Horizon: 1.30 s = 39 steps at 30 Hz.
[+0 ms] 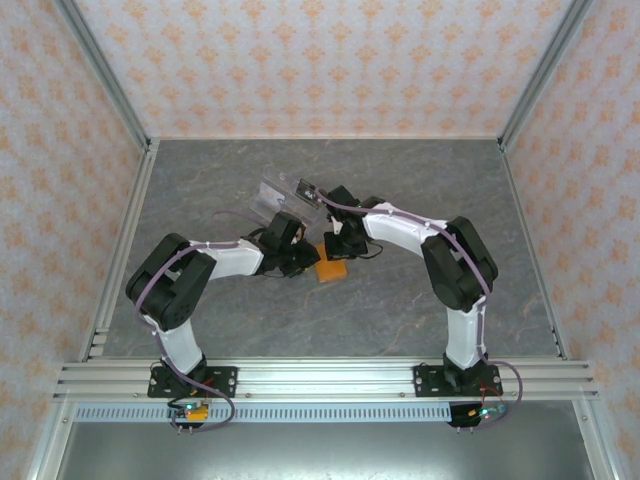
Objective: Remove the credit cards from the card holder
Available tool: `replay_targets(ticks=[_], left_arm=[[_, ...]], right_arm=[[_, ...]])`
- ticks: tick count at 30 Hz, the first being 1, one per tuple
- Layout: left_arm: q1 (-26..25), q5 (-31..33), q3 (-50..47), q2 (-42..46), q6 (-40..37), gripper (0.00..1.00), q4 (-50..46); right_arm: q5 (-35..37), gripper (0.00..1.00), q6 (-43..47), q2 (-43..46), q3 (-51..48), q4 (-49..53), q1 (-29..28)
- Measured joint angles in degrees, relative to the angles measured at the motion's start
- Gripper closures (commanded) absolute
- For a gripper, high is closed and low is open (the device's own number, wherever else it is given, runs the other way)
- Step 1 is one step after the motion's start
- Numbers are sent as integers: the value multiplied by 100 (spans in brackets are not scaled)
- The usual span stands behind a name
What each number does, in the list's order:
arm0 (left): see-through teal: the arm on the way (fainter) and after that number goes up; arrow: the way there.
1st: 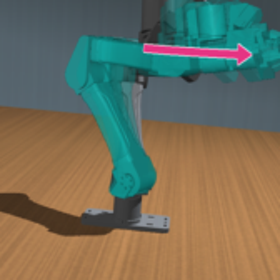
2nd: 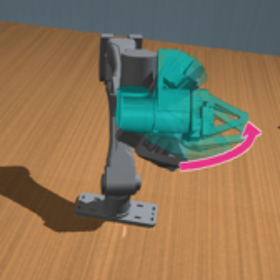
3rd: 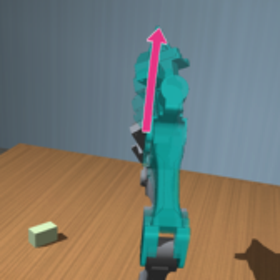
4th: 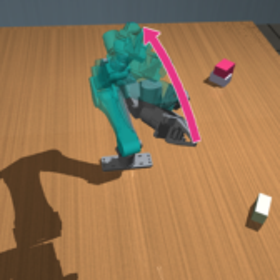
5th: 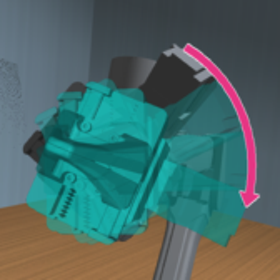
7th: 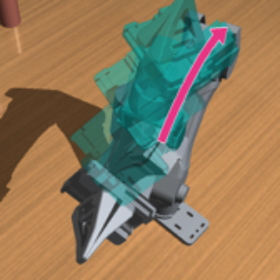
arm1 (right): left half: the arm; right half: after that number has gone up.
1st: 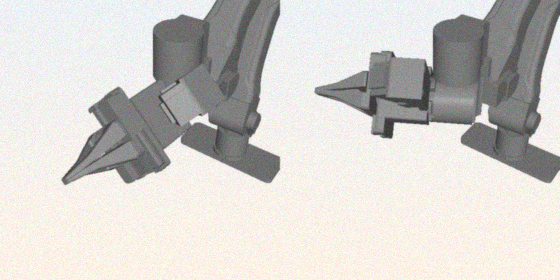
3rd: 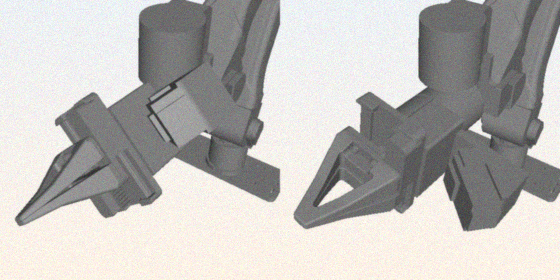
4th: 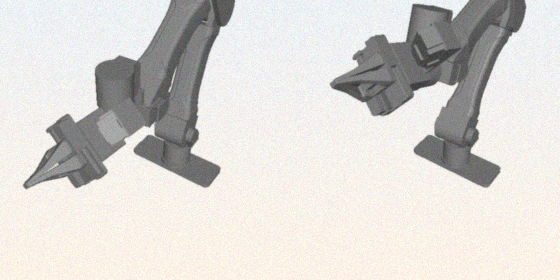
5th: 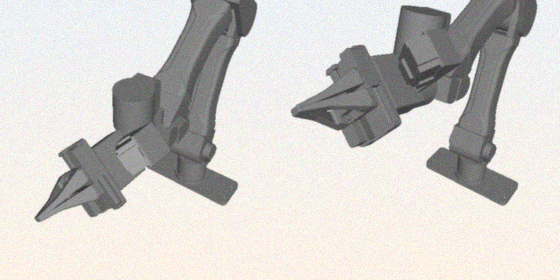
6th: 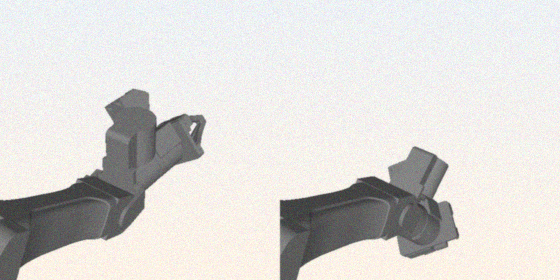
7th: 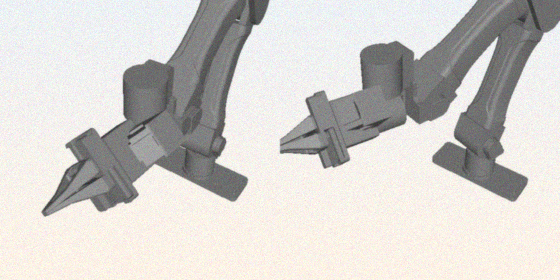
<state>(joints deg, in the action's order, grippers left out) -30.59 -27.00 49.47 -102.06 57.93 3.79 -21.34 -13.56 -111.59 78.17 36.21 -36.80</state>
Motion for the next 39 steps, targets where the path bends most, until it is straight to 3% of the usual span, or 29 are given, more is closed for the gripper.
replay_targets(ticks=[25, 28, 34, 39], left_arm=[[-4, -164, 35, -146, 74, 85, 214], [-4, -170, 35, -146, 72, 85, 212], [-4, -170, 98, -149, 52, 85, 116], [-2, -170, 118, -151, 52, 85, 59]], right_arm=[[-398, 100, -1001, 424, -789, -1067, 385], [-391, 92, -973, 442, -809, -1097, 385], [85, 66, -365, 474, -769, -883, 417], [422, 60, 260, 452, -393, -396, 243]])
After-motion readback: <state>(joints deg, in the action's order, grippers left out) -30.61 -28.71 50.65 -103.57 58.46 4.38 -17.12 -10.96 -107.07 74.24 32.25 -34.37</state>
